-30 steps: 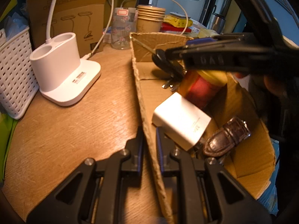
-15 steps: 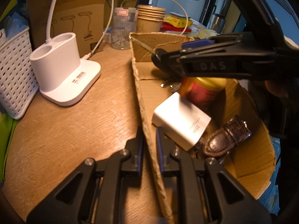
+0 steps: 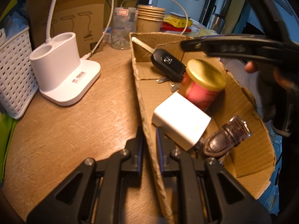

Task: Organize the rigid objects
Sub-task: 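Carry the car key into the box and release it beside the jar, then move the open right gripper to the black flashlight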

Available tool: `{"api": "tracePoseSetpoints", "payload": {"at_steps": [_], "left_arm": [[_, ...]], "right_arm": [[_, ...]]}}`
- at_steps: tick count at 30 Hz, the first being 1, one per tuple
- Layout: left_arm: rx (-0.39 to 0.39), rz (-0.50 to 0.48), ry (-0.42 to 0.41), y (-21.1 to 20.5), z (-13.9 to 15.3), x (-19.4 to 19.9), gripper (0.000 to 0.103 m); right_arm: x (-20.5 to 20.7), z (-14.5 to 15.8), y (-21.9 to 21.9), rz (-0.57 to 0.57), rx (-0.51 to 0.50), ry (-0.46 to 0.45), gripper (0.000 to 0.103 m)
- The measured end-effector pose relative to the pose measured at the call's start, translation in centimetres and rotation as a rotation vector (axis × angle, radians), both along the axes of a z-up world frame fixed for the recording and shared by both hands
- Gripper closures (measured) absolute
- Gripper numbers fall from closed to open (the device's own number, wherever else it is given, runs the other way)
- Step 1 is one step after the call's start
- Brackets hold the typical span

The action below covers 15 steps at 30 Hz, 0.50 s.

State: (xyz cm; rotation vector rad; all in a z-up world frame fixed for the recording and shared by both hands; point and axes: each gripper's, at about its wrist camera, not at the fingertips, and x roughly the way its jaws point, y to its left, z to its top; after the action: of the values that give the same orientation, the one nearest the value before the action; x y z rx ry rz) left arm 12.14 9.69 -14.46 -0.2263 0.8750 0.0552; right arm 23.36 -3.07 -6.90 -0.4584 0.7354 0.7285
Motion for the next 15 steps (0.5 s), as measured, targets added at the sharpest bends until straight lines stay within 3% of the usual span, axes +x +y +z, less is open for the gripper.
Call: {"api": "tracePoseSetpoints", "payload": {"at_steps": [6,15], "left_arm": [[0.000,0.000,0.000,0.0,0.0,0.0,0.089],[0.001,0.000,0.000,0.0,0.0,0.0,0.089]], "right_arm": [[1.2,1.6,-4.7,-0.121,0.101,-0.007,0.052],[3.9,0.3,-10.2,-0.267,0.131,0.033,0.050]]}}
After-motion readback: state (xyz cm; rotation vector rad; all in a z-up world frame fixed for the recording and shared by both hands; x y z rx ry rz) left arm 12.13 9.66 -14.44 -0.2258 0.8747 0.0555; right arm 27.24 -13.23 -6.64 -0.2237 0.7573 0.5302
